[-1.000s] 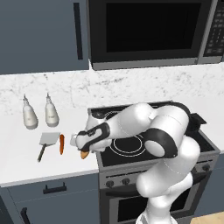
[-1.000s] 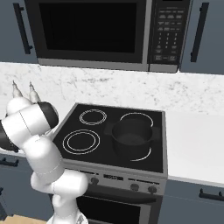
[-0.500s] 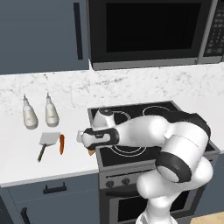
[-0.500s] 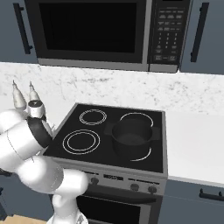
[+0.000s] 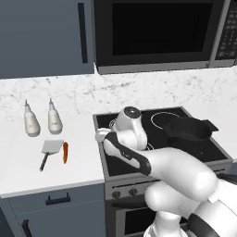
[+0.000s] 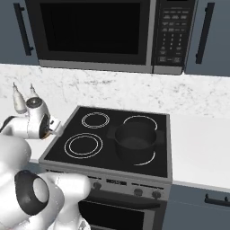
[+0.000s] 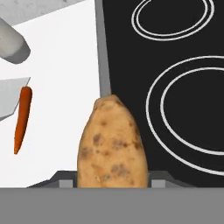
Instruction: Put the carrot and potato in the pot. Retrieve the spatula and lightly stir the vegetables in the pot.
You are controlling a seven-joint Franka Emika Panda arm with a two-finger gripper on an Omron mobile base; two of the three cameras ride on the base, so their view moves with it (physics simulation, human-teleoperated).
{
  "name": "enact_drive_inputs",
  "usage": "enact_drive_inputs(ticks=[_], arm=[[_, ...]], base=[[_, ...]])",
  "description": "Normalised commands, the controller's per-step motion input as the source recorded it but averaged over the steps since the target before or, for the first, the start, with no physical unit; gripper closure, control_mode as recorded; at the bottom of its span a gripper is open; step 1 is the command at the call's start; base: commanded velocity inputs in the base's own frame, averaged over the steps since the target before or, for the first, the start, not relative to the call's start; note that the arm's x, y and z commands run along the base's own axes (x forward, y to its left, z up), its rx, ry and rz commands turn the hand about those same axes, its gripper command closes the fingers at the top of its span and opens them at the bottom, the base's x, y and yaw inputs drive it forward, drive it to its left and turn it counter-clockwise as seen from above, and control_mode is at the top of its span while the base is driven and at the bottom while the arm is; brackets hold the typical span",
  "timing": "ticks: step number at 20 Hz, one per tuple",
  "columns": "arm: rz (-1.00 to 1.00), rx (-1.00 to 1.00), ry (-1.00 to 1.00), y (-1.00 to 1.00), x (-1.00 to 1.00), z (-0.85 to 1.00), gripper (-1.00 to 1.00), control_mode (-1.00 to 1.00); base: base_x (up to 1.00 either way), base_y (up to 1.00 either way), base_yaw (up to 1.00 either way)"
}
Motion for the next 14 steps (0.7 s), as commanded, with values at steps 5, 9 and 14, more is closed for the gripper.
enact_drive_inputs(ticks=[5, 9, 14], arm=[[0.00, -0.05, 0.07, -0.42, -0.22, 0.47, 1.00, -1.00], [0.00, -0.02, 0.03, -0.90, -0.42, 0.37, 1.00, -1.00], [0.00, -0.01, 0.06, -1.00, -0.20, 0.15, 1.00, -1.00]], base=[[0.00, 0.00, 0.00], [0.00, 0.00, 0.00], [0.00, 0.00, 0.00]])
